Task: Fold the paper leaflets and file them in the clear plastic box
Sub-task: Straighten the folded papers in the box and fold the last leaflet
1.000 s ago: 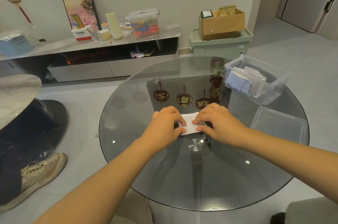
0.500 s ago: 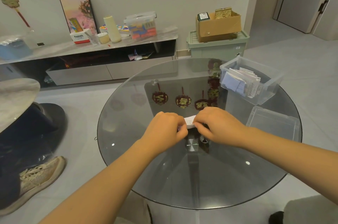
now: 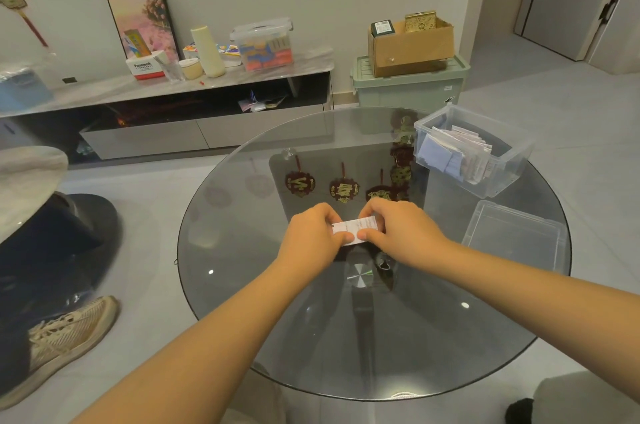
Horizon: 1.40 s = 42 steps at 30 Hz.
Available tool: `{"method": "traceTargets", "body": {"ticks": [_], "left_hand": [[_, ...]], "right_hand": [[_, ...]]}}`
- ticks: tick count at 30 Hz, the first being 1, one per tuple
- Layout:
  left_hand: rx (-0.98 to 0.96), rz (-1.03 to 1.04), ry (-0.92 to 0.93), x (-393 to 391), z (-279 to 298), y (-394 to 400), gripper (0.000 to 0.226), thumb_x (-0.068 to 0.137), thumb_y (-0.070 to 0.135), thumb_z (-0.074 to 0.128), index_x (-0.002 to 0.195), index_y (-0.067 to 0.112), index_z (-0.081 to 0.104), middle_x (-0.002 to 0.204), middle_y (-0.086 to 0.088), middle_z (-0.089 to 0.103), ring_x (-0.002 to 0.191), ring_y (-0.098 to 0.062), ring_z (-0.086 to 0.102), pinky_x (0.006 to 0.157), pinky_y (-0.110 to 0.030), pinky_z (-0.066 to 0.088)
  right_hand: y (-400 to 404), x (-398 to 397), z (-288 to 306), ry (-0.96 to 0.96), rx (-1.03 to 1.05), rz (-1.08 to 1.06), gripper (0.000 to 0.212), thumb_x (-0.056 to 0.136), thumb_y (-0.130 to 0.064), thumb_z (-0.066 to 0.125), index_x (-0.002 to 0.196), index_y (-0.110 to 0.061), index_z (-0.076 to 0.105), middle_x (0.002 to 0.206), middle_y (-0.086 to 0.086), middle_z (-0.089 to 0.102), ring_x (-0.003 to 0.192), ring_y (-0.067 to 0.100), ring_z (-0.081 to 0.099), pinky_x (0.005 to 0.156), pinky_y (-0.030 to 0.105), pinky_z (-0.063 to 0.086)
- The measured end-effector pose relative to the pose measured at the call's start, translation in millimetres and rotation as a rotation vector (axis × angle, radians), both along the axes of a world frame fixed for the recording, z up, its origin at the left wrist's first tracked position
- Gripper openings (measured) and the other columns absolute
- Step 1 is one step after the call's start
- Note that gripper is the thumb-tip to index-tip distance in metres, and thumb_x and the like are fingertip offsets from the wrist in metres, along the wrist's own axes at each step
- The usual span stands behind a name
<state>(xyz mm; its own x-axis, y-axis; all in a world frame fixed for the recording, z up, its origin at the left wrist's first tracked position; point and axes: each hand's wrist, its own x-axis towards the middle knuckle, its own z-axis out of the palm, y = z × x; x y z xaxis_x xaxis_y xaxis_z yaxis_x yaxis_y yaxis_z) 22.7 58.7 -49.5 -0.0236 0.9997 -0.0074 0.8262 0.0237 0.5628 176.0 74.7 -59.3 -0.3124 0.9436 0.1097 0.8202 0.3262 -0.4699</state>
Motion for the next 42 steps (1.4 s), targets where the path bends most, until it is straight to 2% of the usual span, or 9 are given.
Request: {"method": "traceTargets", "body": {"ticks": [8, 12, 17, 21, 25, 27, 32, 36, 42], "left_hand": [[-0.064, -0.003, 0.000, -5.0, -0.4, 8.3, 0.031, 0.076, 0.029, 0.077, 0.098, 0.022, 0.055, 0.113, -0.001, 0.042, 0.106, -0.024, 0.051, 0.093, -0.036, 0.044], [0.044, -0.136, 0.045, -11.9, 0.3, 4.4, 0.009, 0.083, 0.019, 0.070, 0.091, 0.017, 0.071, 0.104, 0.003, 0.048, 0.101, -0.015, 0.052, 0.084, -0.022, 0.039], [0.150, -0.278, 0.088, -20.2, -6.1, -3.6, 0.018, 0.085, 0.024, 0.068, 0.101, 0.018, 0.073, 0.103, 0.004, 0.060, 0.100, -0.012, 0.053, 0.086, -0.019, 0.038], [0.274, -0.376, 0.366, -22.9, -7.3, -4.3, 0.027, 0.092, 0.035, 0.057, 0.114, 0.023, 0.067, 0.107, 0.006, 0.065, 0.101, -0.014, 0.056, 0.088, -0.028, 0.038], [0.346, -0.443, 0.521, -20.0, -0.2, -3.2, 0.037, 0.096, 0.033, 0.037, 0.095, 0.020, 0.072, 0.084, 0.002, 0.071, 0.075, -0.019, 0.062, 0.078, -0.033, 0.042], [0.378, -0.422, 0.491, -16.9, -1.4, -3.8, 0.043, 0.092, 0.032, 0.031, 0.087, 0.016, 0.071, 0.076, 0.000, 0.069, 0.069, -0.022, 0.062, 0.074, -0.036, 0.045], [0.337, -0.296, 0.158, -2.9, 6.3, -4.6, 0.018, 0.094, 0.024, 0.053, 0.103, 0.021, 0.069, 0.098, 0.007, 0.068, 0.090, -0.012, 0.060, 0.084, -0.031, 0.048], [0.301, -0.188, -0.104, 12.0, 20.5, 0.4, 0.010, 0.090, 0.020, 0.060, 0.087, 0.023, 0.070, 0.083, 0.012, 0.066, 0.078, -0.006, 0.059, 0.075, -0.031, 0.052], [0.376, -0.230, 0.025, 42.3, 49.4, 21.6, 0.011, 0.094, 0.013, 0.048, 0.085, 0.017, 0.053, 0.087, 0.005, 0.054, 0.081, -0.016, 0.052, 0.073, -0.031, 0.046]], "right_hand": [[3.8, 0.5, -4.4, -0.031, 0.120, -0.006, 0.022, 0.083, -0.039, 0.066, 0.104, -0.033, 0.063, 0.109, -0.008, 0.046, 0.107, 0.015, 0.036, 0.086, 0.026, 0.024], [2.0, 8.4, -10.3, -0.062, 0.223, 0.108, 0.022, 0.088, -0.036, 0.060, 0.106, -0.029, 0.071, 0.109, -0.014, 0.057, 0.105, 0.013, 0.034, 0.085, 0.024, 0.021], [1.3, 22.8, -12.1, -0.183, 0.373, 0.299, 0.022, 0.088, -0.023, 0.063, 0.107, -0.029, 0.071, 0.103, -0.009, 0.069, 0.100, 0.025, 0.049, 0.077, 0.031, 0.026], [-0.1, 24.8, -2.1, -0.284, 0.336, 0.341, 0.028, 0.097, -0.034, 0.045, 0.119, -0.035, 0.064, 0.111, -0.013, 0.066, 0.107, 0.018, 0.044, 0.082, 0.030, 0.029], [-4.5, 18.9, 6.4, -0.300, 0.323, 0.278, 0.033, 0.096, -0.042, 0.043, 0.123, -0.034, 0.060, 0.100, -0.003, 0.062, 0.097, 0.015, 0.044, 0.075, 0.026, 0.025], [-5.0, 17.7, 6.7, -0.280, 0.336, 0.248, 0.031, 0.096, -0.041, 0.042, 0.118, -0.032, 0.063, 0.095, -0.003, 0.062, 0.093, 0.015, 0.045, 0.072, 0.025, 0.022], [-2.6, 24.6, 11.7, -0.137, 0.346, 0.177, 0.024, 0.095, -0.029, 0.049, 0.098, -0.020, 0.071, 0.088, -0.002, 0.069, 0.085, 0.018, 0.051, 0.070, 0.026, 0.033], [2.1, 37.0, 27.3, -0.091, 0.214, 0.082, 0.026, 0.096, -0.028, 0.046, 0.104, -0.023, 0.070, 0.093, 0.002, 0.066, 0.087, 0.015, 0.050, 0.071, 0.025, 0.038], [6.4, 58.7, 58.2, 0.090, 0.163, 0.007, 0.023, 0.094, -0.018, 0.052, 0.106, -0.021, 0.072, 0.085, 0.000, 0.065, 0.080, 0.015, 0.051, 0.065, 0.022, 0.035]]}}
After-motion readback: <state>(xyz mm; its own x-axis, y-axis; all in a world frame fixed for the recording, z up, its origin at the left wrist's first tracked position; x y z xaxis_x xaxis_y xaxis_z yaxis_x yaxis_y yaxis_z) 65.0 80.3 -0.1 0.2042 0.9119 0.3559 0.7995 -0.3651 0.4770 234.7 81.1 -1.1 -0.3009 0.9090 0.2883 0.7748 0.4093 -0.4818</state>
